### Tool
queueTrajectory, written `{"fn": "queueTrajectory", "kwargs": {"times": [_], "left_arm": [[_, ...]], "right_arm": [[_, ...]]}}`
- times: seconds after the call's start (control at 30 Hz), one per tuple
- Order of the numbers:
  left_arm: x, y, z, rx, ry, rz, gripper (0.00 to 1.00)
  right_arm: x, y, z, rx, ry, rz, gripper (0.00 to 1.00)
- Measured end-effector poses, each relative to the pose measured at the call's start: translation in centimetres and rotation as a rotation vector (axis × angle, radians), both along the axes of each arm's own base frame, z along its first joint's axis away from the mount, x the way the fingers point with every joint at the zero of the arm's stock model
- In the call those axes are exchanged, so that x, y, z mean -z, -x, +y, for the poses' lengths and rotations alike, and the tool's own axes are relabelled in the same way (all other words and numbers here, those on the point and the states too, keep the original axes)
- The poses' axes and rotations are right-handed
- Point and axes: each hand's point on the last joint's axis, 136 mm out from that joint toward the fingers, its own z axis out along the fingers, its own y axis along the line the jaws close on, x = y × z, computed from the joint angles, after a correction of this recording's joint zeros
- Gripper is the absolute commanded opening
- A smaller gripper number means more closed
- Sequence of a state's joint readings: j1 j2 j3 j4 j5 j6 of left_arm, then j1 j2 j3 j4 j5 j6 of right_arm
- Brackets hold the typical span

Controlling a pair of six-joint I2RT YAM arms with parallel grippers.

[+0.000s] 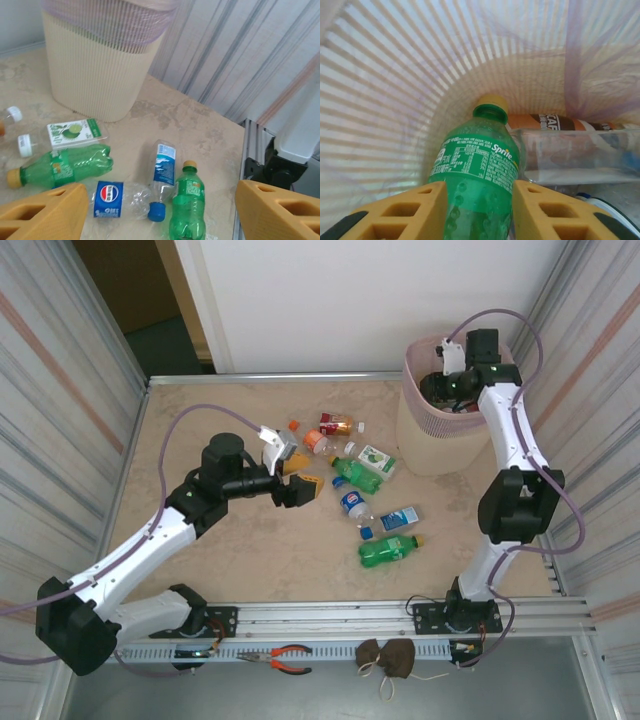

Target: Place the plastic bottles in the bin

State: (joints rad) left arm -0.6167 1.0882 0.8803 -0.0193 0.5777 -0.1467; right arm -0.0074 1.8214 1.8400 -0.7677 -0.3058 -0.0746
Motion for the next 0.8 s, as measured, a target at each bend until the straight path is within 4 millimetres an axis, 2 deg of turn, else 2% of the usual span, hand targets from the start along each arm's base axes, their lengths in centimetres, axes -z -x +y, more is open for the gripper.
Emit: {"fn": "queueTrajectory", "kwargs": {"times": [0.17,0.23,0.37,0.63,0.8], "left_arm": [[2.0,-1.6,0.7,-0.107,-0.064,0.08,0.76],[3.1,-2.8,1.1,-0.175,-0.098,0.134,0.76],[4.9,-5.6,2.3,-0.332,-0.128,0.245,0.78],[9.7,-13.2,6.3,-0.732,-0.098,0.572,0.74],[12.0,-17.8,7.6,-0.864,-0.025,0.737,0.7]], "right_arm": [[-4.4,2.1,0.4,0.011,0.005,-0.09,0.41],[-6.5,3.5,0.8,0.006,0.005,-0.138,0.41],[-9.0,5.9,1.2,0.005,0.006,-0.2,0.41],[-10.2,8.9,1.4,0.02,-0.012,-0.241,0.41],[-10.8,10.1,1.8,0.015,-0.024,-0.259,0.4]]}}
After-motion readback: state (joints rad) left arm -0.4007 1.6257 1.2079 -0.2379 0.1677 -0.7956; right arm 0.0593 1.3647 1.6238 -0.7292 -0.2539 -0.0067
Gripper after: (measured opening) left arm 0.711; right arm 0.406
